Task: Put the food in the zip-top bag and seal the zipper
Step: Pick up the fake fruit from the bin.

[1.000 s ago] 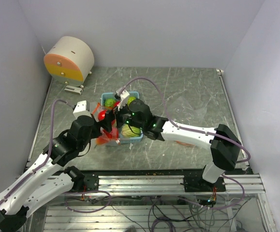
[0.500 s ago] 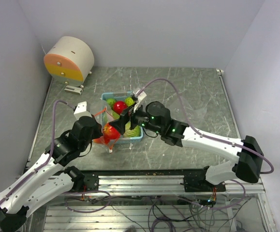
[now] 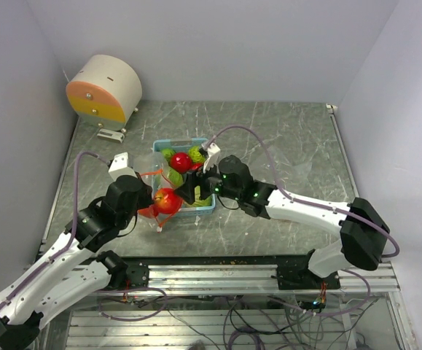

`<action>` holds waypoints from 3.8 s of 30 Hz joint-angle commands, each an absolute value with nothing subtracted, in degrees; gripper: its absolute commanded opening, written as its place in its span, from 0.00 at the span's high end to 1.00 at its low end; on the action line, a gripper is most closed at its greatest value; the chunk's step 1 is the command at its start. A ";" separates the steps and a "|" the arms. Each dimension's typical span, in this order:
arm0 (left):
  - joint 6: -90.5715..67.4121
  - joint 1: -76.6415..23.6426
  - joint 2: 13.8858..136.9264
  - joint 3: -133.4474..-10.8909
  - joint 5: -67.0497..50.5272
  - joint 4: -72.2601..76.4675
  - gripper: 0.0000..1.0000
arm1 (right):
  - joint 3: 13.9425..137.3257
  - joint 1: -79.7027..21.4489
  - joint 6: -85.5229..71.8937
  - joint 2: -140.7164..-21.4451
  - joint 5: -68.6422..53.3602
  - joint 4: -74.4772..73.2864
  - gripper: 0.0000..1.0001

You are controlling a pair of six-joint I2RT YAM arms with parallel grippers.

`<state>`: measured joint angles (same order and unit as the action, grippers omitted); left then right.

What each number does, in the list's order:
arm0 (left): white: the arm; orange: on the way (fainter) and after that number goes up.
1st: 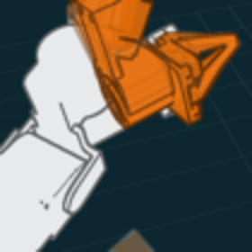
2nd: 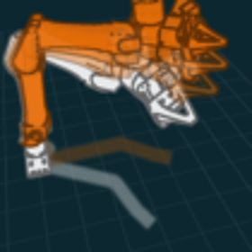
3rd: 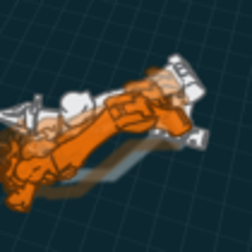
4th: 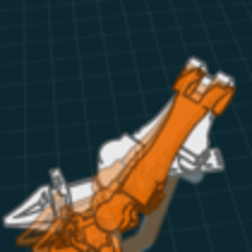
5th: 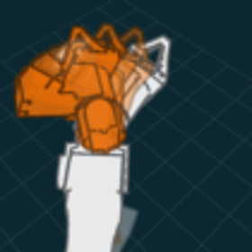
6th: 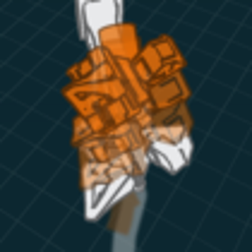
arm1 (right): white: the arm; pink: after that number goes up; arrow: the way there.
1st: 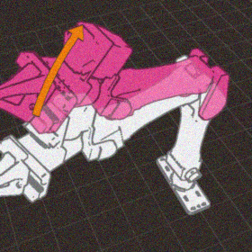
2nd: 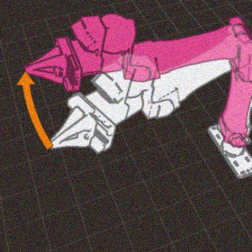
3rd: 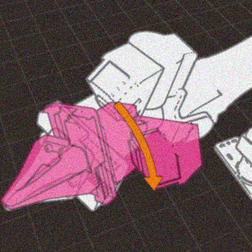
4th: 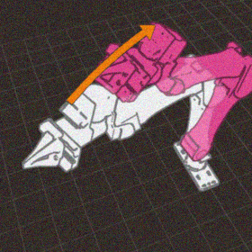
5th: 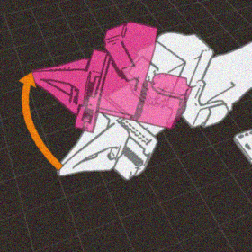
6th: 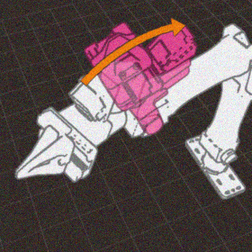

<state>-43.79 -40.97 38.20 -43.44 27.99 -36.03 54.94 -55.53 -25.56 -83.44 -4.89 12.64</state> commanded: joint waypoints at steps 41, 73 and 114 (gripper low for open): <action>-41.52 -41.04 43.27 -56.93 42.29 -51.10 0.93 | 77.96 -49.15 -14.34 -89.27 -0.26 -13.53 1.00; -41.40 -41.04 43.30 -56.77 48.01 -54.25 0.93 | 77.04 -47.32 -16.34 -87.09 -30.41 1.29 0.19; -39.36 -41.04 32.69 -57.13 51.24 -56.01 0.93 | 98.31 -48.48 -20.04 -129.44 11.54 -10.42 0.02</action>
<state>-40.42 -41.19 33.12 -57.56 51.24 -58.04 97.67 -47.48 -20.53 -126.13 7.27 -8.47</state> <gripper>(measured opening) 0.075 0.992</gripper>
